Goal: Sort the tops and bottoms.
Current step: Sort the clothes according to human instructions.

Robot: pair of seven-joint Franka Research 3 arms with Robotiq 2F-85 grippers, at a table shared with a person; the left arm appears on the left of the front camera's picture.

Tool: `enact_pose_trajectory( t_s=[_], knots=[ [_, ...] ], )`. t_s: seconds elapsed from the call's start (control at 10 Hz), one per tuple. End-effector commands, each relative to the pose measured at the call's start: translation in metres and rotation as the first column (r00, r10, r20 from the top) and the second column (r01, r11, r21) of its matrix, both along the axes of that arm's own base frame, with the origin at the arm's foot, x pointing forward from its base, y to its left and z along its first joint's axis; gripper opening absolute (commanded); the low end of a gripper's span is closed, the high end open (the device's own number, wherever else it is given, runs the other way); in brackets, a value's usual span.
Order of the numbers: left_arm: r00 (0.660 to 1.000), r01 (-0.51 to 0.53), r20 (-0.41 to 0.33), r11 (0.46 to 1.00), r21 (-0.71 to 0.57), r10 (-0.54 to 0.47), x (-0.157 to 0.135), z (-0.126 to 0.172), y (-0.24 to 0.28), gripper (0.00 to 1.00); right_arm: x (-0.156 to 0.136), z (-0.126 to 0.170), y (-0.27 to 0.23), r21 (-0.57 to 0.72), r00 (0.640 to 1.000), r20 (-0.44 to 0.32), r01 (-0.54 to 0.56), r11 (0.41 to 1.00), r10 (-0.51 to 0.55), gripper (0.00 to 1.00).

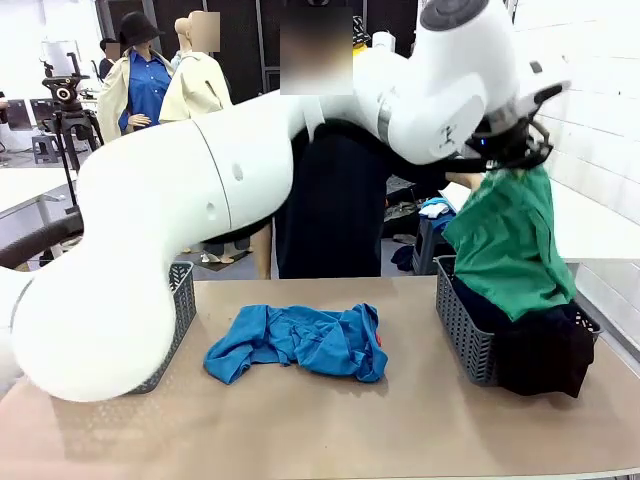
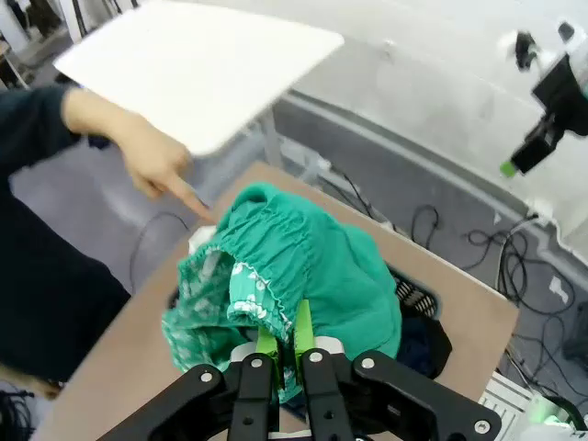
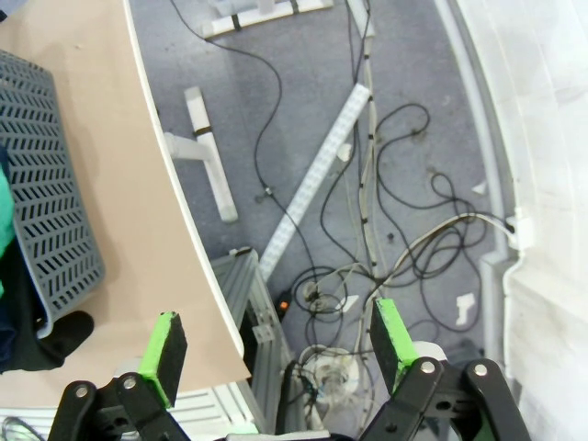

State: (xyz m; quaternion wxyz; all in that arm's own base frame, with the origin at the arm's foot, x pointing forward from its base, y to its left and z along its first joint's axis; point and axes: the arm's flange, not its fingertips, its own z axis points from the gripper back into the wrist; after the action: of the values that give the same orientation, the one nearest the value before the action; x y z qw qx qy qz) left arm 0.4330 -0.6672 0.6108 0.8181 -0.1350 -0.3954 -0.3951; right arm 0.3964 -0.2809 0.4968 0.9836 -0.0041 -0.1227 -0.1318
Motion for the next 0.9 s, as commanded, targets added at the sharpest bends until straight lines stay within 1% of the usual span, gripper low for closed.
enact_pose_trajectory(
  t_s=[0.0, 0.1, 0.3, 0.5, 0.7, 0.8],
  knots=[
    [0.989, 0.05, -0.136, 0.999, -0.008, -0.05, 0.008, -0.015, -0.043, 0.0, 0.001, 0.0, 0.0, 0.0, 1.0, -0.001, -0.004, 1.0, 0.004, 1.0],
    [0.979, 0.079, -0.187, 0.997, 0.007, -0.076, 0.0, -0.032, -0.049, 0.0, 0.001, 0.0, 0.0, 0.0, 1.0, -0.001, -0.004, 1.0, 0.004, 1.0],
    [0.962, 0.135, -0.249, 0.987, 0.083, -0.111, -0.019, -0.064, -0.048, 0.0, 0.001, 0.0, 0.0, 0.0, 1.0, -0.001, -0.004, 1.0, 0.004, 1.0],
    [0.935, 0.208, -0.323, 0.965, 0.158, -0.149, -0.042, -0.099, -0.043, 0.0, 0.001, 0.0, 0.0, 0.0, 1.0, -0.001, -0.004, 1.0, 0.004, 1.0],
    [0.922, 0.252, -0.353, 0.939, 0.233, -0.159, -0.057, -0.134, -0.03, 0.0, 0.001, 0.0, 0.0, 0.0, 1.0, -0.001, -0.004, 1.0, 0.004, 1.0],
    [0.928, 0.26, -0.335, 0.927, 0.27, -0.163, -0.06, -0.149, -0.024, 0.0, 0.001, 0.0, 0.0, 0.0, 1.0, -0.001, -0.004, 1.0, 0.004, 1.0]
  ],
)
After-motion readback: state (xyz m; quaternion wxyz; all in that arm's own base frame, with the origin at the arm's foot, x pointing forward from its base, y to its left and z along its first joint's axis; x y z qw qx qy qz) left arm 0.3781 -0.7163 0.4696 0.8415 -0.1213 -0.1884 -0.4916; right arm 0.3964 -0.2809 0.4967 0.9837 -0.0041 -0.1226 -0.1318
